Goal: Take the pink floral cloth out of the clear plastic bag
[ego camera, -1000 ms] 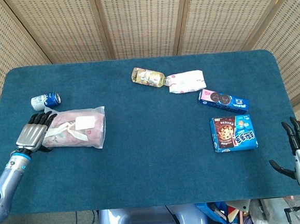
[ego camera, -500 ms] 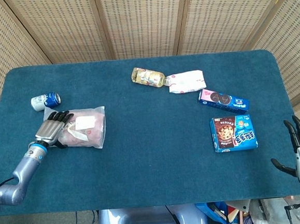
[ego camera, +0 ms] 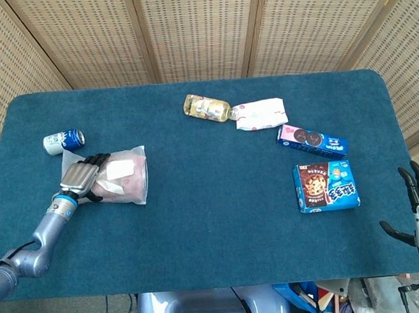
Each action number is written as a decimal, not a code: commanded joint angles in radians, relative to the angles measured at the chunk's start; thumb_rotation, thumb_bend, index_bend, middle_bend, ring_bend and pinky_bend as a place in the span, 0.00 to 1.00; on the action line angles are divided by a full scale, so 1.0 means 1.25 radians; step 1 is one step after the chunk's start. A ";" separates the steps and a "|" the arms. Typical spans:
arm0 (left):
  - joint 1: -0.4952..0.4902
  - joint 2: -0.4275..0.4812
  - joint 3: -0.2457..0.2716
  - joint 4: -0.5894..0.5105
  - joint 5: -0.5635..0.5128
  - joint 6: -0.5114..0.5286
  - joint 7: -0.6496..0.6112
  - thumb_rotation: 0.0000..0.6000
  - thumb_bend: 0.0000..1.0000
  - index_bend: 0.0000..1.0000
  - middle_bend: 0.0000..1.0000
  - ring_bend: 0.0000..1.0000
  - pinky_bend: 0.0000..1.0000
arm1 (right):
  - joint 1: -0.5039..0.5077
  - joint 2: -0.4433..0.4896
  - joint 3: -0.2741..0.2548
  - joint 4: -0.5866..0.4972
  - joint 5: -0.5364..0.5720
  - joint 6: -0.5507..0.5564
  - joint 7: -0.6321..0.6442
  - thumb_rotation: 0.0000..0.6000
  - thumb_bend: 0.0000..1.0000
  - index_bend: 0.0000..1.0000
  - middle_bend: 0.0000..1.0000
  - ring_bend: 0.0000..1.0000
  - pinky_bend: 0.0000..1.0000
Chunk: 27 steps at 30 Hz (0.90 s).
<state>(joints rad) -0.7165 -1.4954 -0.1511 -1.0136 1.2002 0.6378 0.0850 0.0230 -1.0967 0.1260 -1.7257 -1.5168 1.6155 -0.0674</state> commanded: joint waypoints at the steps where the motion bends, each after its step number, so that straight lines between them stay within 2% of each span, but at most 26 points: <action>1: 0.002 -0.003 0.001 0.003 0.004 0.010 -0.011 1.00 0.11 0.22 0.35 0.35 0.48 | -0.001 0.000 0.000 0.001 0.000 0.000 0.002 1.00 0.00 0.00 0.00 0.00 0.00; 6: 0.010 -0.003 0.008 0.001 0.022 0.038 -0.029 1.00 0.19 0.36 0.44 0.43 0.54 | 0.000 0.001 -0.001 0.001 0.000 0.000 0.004 1.00 0.00 0.00 0.00 0.00 0.00; 11: 0.027 -0.013 0.015 0.016 0.083 0.126 -0.084 1.00 0.24 0.42 0.47 0.44 0.55 | 0.000 0.001 -0.004 0.001 -0.006 0.000 0.004 1.00 0.00 0.00 0.00 0.00 0.00; 17: 0.048 -0.025 0.018 0.037 0.200 0.305 -0.259 1.00 0.26 0.42 0.48 0.45 0.55 | 0.012 0.014 -0.007 -0.010 -0.008 -0.026 0.025 1.00 0.00 0.00 0.00 0.00 0.00; 22: 0.034 -0.030 0.012 0.051 0.270 0.415 -0.363 1.00 0.28 0.42 0.48 0.45 0.55 | 0.042 0.080 0.000 -0.049 -0.019 -0.075 0.074 1.00 0.00 0.00 0.00 0.00 0.00; 27: 0.004 -0.053 -0.001 0.046 0.305 0.468 -0.433 1.00 0.32 0.42 0.48 0.44 0.55 | 0.082 0.141 0.023 -0.088 -0.058 -0.098 0.231 1.00 0.00 0.01 0.00 0.00 0.00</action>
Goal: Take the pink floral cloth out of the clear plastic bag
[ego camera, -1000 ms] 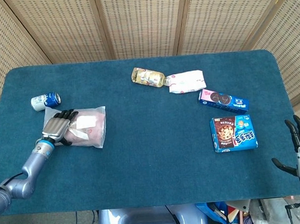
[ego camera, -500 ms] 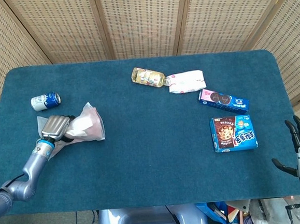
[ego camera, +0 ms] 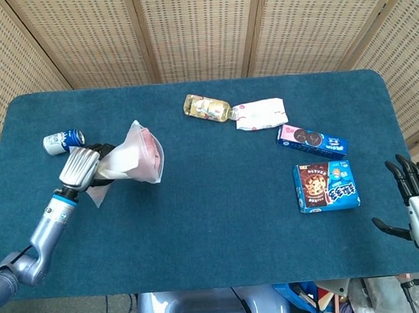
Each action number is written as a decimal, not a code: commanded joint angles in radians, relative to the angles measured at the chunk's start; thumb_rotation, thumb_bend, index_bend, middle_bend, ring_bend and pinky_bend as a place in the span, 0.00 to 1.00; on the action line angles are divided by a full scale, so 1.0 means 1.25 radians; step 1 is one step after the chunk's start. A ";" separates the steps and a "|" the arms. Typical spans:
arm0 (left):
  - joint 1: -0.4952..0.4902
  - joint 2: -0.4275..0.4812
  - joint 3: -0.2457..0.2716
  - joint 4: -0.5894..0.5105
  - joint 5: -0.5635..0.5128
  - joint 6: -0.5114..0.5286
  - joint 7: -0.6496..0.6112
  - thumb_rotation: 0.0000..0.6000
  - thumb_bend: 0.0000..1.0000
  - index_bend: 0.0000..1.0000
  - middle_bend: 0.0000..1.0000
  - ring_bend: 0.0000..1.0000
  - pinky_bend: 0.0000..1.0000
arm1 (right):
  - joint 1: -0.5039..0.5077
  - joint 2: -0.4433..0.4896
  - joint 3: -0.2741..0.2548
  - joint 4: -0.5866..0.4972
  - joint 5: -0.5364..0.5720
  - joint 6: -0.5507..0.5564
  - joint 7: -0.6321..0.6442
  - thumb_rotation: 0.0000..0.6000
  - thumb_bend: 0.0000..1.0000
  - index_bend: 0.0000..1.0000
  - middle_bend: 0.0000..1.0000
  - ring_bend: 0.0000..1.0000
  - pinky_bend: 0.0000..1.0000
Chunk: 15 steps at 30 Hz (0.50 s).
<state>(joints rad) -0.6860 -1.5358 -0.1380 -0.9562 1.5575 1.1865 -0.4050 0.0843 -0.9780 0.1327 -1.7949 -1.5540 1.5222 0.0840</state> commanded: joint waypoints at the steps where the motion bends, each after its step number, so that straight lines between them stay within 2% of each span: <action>1: -0.026 -0.027 -0.015 -0.002 0.020 0.032 -0.050 1.00 0.32 0.42 0.48 0.44 0.55 | 0.042 0.057 0.023 -0.041 -0.032 -0.030 0.137 1.00 0.00 0.01 0.00 0.00 0.00; 7: -0.079 -0.078 -0.038 -0.001 0.023 0.027 -0.060 1.00 0.32 0.42 0.48 0.45 0.55 | 0.113 0.166 0.062 -0.115 0.008 -0.137 0.259 1.00 0.06 0.11 0.00 0.00 0.00; 11: -0.115 -0.113 -0.045 0.014 0.035 0.028 -0.057 1.00 0.32 0.42 0.48 0.45 0.55 | 0.164 0.234 0.097 -0.172 0.069 -0.216 0.281 1.00 0.13 0.17 0.00 0.00 0.00; 15: -0.150 -0.143 -0.047 0.029 0.048 0.029 -0.051 1.00 0.32 0.42 0.48 0.45 0.55 | 0.222 0.285 0.138 -0.216 0.149 -0.296 0.282 1.00 0.14 0.24 0.00 0.00 0.00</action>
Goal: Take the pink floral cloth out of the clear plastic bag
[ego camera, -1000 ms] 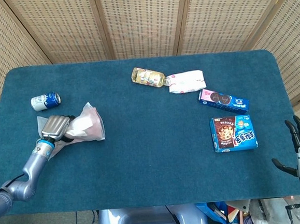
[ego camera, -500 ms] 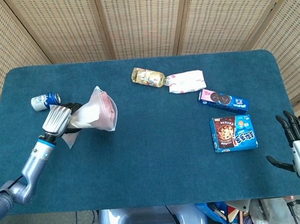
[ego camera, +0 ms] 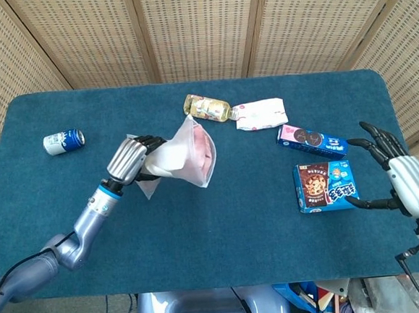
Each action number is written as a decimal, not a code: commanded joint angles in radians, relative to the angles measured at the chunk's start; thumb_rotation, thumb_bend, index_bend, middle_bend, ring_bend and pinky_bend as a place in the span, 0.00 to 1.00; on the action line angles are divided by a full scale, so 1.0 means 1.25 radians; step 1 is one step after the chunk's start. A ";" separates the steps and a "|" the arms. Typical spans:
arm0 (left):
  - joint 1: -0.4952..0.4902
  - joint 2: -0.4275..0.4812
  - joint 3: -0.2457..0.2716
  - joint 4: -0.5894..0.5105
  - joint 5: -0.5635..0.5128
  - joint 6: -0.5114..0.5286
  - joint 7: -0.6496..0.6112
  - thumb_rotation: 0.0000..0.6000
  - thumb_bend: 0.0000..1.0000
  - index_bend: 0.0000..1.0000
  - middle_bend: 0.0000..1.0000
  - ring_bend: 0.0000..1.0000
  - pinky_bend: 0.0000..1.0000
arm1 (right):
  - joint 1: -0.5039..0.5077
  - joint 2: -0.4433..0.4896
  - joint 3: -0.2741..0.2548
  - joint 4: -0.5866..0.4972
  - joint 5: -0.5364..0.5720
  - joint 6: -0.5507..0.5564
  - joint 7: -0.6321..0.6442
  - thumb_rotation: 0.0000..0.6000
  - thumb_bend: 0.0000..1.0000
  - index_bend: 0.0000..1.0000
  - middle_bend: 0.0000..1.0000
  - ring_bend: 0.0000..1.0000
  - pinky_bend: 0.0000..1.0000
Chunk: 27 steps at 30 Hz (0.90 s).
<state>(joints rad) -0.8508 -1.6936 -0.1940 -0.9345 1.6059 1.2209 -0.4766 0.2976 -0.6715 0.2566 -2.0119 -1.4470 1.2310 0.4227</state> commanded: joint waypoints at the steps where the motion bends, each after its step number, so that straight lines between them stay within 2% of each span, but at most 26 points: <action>1: -0.026 -0.023 -0.001 0.015 0.014 0.002 0.010 1.00 0.32 0.42 0.48 0.45 0.55 | 0.067 0.046 0.048 -0.048 0.085 -0.083 0.011 1.00 0.14 0.25 0.01 0.00 0.00; 10: -0.063 -0.075 -0.016 0.031 0.007 0.018 0.025 1.00 0.31 0.42 0.48 0.45 0.55 | 0.174 0.025 0.090 -0.063 0.253 -0.191 -0.071 1.00 0.14 0.33 0.03 0.00 0.00; 22: -0.087 -0.107 -0.025 0.024 -0.009 0.025 0.027 1.00 0.32 0.42 0.48 0.45 0.55 | 0.271 -0.047 0.092 -0.092 0.380 -0.240 -0.201 1.00 0.14 0.34 0.03 0.00 0.00; 27: -0.093 -0.107 -0.023 0.017 -0.010 0.027 0.038 1.00 0.32 0.42 0.48 0.45 0.55 | 0.306 -0.072 0.102 -0.114 0.435 -0.246 -0.224 1.00 0.14 0.35 0.03 0.00 0.00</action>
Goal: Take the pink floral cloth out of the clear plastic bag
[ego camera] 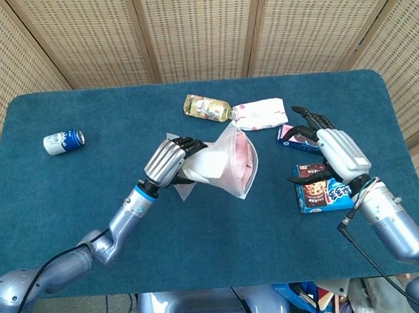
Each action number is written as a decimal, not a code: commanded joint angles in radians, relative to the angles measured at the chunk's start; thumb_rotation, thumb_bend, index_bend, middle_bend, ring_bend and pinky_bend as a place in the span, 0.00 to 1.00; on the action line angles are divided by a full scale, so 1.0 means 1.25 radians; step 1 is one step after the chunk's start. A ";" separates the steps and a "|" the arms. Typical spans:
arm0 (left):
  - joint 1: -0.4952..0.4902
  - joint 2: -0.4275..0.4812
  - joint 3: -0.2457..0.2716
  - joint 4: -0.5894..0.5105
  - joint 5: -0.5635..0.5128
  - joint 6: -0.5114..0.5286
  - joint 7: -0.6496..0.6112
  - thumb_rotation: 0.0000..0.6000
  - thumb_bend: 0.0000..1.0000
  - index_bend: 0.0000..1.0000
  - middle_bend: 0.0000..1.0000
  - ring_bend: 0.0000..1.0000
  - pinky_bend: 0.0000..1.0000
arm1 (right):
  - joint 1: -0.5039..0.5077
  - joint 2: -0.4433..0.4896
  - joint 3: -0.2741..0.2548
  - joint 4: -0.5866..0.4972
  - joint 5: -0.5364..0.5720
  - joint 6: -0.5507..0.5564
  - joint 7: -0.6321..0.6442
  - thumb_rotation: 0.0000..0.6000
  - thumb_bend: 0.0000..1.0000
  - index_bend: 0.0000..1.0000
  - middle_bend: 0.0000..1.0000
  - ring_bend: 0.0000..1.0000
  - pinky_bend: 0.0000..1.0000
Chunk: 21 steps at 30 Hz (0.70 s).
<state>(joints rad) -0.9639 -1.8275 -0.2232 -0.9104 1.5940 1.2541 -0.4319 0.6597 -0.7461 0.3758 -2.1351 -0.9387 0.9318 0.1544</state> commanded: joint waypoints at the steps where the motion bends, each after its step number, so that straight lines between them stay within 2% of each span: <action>1: -0.006 0.000 -0.001 -0.004 -0.001 0.001 0.002 1.00 0.32 0.42 0.48 0.45 0.55 | 0.022 -0.013 0.011 -0.023 0.040 -0.011 -0.007 1.00 0.14 0.35 0.03 0.00 0.00; 9: -0.022 0.002 -0.008 -0.013 -0.001 0.009 0.001 1.00 0.32 0.42 0.48 0.45 0.55 | 0.052 -0.001 0.032 -0.056 0.102 -0.024 -0.007 1.00 0.14 0.35 0.03 0.00 0.00; 21: -0.024 0.018 -0.005 -0.039 -0.004 0.018 -0.006 1.00 0.32 0.42 0.48 0.45 0.55 | 0.037 0.026 0.040 -0.069 0.112 -0.018 0.023 1.00 0.14 0.36 0.03 0.00 0.00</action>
<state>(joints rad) -0.9932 -1.8042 -0.2300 -0.9587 1.5894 1.2765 -0.4406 0.7088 -0.7175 0.4233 -2.2196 -0.7977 0.9113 0.1771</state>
